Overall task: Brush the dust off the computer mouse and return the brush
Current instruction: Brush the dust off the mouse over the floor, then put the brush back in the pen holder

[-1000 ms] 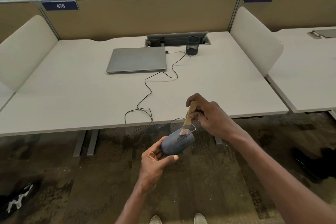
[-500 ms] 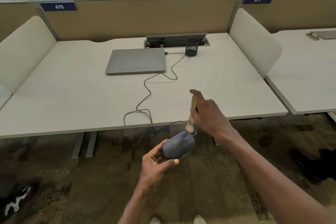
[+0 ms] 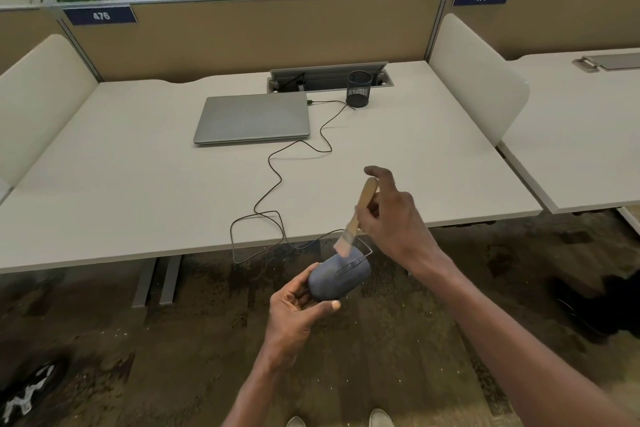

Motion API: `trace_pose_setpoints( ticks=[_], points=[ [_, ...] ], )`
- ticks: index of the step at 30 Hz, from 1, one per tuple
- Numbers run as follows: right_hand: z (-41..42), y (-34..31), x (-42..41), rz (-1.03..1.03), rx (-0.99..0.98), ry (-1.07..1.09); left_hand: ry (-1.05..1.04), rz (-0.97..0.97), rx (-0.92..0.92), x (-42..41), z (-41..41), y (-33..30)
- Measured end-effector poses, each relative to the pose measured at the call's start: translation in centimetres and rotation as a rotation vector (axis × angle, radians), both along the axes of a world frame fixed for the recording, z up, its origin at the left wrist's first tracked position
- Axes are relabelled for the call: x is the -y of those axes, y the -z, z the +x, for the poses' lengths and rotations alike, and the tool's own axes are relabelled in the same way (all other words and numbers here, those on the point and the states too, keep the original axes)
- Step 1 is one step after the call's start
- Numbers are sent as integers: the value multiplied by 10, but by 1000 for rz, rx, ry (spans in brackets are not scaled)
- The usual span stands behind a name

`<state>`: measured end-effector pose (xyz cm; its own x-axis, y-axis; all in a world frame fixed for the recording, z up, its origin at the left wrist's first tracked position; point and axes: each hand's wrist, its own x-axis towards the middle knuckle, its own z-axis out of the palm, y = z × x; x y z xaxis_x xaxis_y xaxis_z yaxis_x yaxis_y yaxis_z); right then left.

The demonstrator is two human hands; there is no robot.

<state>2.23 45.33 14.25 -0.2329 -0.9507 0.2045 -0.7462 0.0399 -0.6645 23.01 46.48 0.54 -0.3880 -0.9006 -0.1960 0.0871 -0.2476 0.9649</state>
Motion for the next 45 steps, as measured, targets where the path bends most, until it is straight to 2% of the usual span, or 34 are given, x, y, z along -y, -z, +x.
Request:
trace_pose_setpoints(
  ticks=[6,11,14,18,21,31,38,45],
  points=[
    [26,4,23,89,55,-58,28,-2,27,0,-3,-4],
    [21,7,30,216,0,32,11,-38,47,1,2,-5],
    [6,4,28,248,-102,105,16,-45,44,0,5,-2],
    [-11,4,21,256,-332,188,15,-35,38,-1,6,1],
    [-21,6,13,235,-362,223,11,-24,30,2,6,2],
    [-30,6,-11,222,-312,235,-1,-13,-19,8,6,-3],
    [-27,-5,-24,126,-134,346,-80,-37,-89,13,11,-12],
    [-14,-10,-25,46,-47,400,-243,-95,-115,22,11,-34]
  ],
)
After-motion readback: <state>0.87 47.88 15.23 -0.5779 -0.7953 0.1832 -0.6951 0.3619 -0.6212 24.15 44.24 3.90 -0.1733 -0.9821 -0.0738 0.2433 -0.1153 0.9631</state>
